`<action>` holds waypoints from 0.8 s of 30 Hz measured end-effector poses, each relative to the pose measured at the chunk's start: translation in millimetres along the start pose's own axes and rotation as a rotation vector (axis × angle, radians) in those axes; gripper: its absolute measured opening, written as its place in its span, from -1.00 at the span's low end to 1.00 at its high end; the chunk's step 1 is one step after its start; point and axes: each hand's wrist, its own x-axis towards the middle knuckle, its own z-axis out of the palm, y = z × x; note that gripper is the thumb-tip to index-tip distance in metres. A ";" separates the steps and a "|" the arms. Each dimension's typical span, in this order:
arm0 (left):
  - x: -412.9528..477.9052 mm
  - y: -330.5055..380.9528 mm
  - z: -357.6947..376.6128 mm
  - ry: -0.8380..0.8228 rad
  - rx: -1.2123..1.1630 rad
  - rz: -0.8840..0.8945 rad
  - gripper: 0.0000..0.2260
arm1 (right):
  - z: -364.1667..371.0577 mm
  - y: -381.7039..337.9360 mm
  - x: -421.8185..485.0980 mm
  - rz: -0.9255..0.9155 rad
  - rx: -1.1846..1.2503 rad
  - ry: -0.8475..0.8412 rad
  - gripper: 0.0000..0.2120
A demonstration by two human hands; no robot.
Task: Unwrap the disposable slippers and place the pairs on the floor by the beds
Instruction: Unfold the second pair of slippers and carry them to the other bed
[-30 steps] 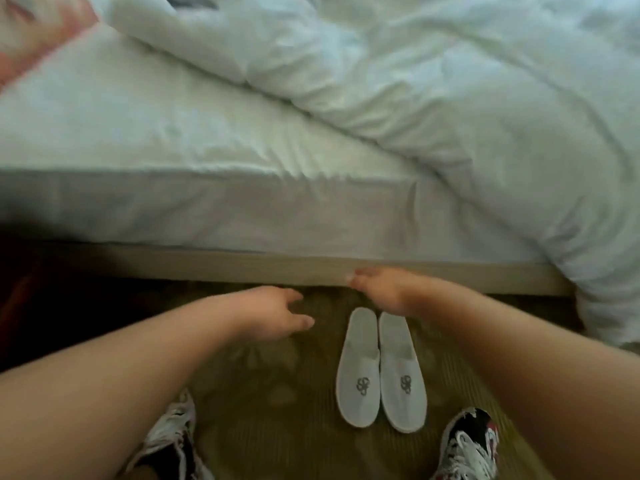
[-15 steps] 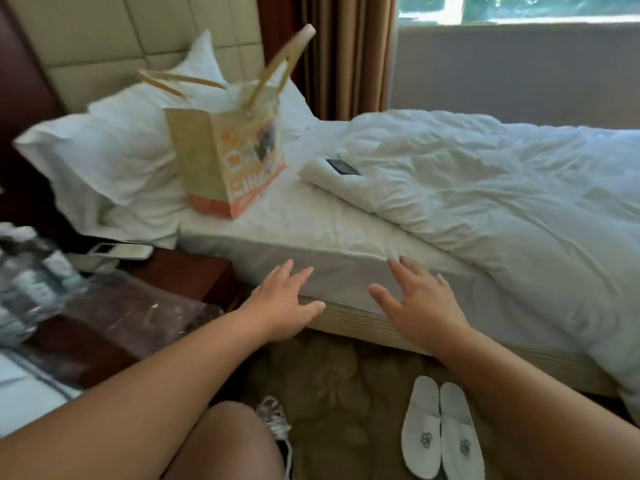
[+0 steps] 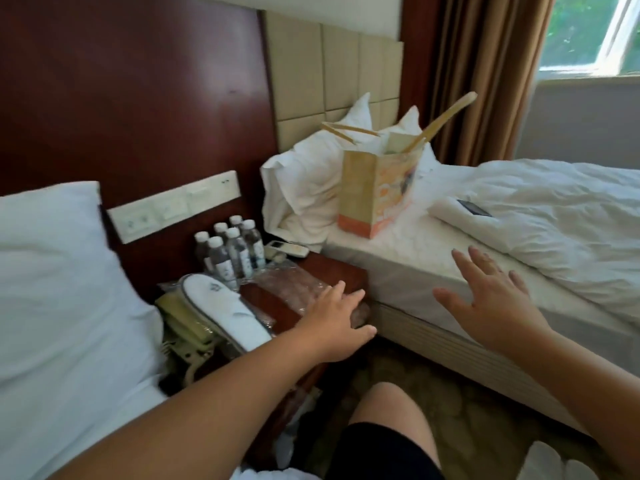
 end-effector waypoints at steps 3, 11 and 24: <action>-23.1 -37.8 0.6 0.001 -0.042 -0.106 -0.29 | 5.6 -26.5 -0.2 -0.043 0.016 -0.018 -0.21; -41.1 -131.7 -9.1 0.278 -0.278 -0.601 -0.26 | 22.8 -69.5 -0.6 -0.126 0.021 -0.069 -0.17; 0.0 -182.7 24.8 0.480 -1.035 -1.089 -0.13 | 44.3 -62.1 8.0 -0.125 0.041 -0.131 -0.15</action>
